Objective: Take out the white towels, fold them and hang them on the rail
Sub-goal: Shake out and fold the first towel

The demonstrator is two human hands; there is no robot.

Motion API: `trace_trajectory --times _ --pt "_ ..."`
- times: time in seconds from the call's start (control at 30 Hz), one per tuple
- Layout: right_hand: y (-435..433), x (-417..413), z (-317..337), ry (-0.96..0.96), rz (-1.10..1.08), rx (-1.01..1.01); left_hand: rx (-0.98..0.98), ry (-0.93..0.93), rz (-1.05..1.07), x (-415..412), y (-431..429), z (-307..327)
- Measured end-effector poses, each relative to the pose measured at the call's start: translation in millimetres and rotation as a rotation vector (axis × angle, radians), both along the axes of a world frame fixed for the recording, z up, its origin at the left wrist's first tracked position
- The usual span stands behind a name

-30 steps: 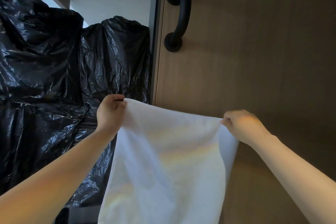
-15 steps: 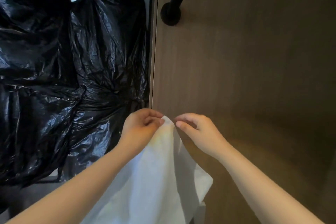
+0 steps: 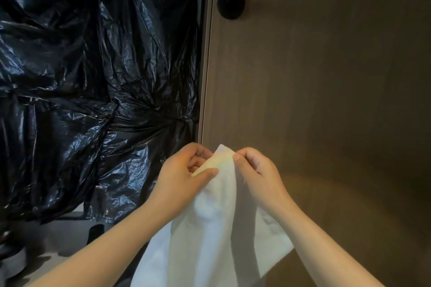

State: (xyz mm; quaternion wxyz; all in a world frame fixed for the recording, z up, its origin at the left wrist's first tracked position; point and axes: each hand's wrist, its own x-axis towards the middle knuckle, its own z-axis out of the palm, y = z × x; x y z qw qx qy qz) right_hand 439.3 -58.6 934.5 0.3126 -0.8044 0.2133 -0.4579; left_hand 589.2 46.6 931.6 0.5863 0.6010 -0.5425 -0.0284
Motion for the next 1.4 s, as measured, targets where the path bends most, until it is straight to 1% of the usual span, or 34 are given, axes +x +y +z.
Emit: trace_trajectory --times 0.07,0.17,0.23,0.37,0.53,0.6,0.77,0.93,1.03,1.27,1.4 --pt "1.8 -0.5 2.9 0.021 0.045 0.021 -0.011 0.038 0.008 -0.3 1.2 -1.8" --pt "6.0 -3.7 10.2 0.038 0.126 0.052 -0.014 0.083 -0.044 -2.9 2.2 -1.1" --pt "7.7 -5.8 14.6 0.029 0.120 0.052 -0.015 0.084 -0.064 -6.1 2.9 -0.2" --pt "11.1 -5.7 18.3 0.020 0.044 -0.037 -0.045 0.078 -0.044 -10.0 0.6 2.6" --pt "13.6 -11.6 27.7 -0.091 -0.033 -0.072 0.010 -0.032 -0.079 -4.8 2.6 3.3" --pt "13.1 -15.0 35.8 -0.140 -0.064 -0.089 0.035 -0.081 -0.053 1.0 3.3 2.2" --pt "13.3 -18.0 51.3 -0.147 -0.117 -0.233 0.068 -0.223 0.012 9.6 1.7 -6.3" --pt "13.2 -16.2 62.3 -0.119 -0.163 -0.366 0.058 -0.267 0.052 11.0 -2.2 -10.2" --pt "10.9 -16.4 71.7 -0.118 -0.169 -0.384 0.053 -0.281 0.060 13.2 -5.7 -15.9" --pt "0.2 -24.7 96.2 -0.085 -0.227 -0.428 0.113 -0.309 0.075 20.0 -12.5 -24.7" --pt "-9.5 -31.5 102.7 -0.087 -0.269 -0.413 0.114 -0.260 0.063 27.9 -14.5 -28.2"
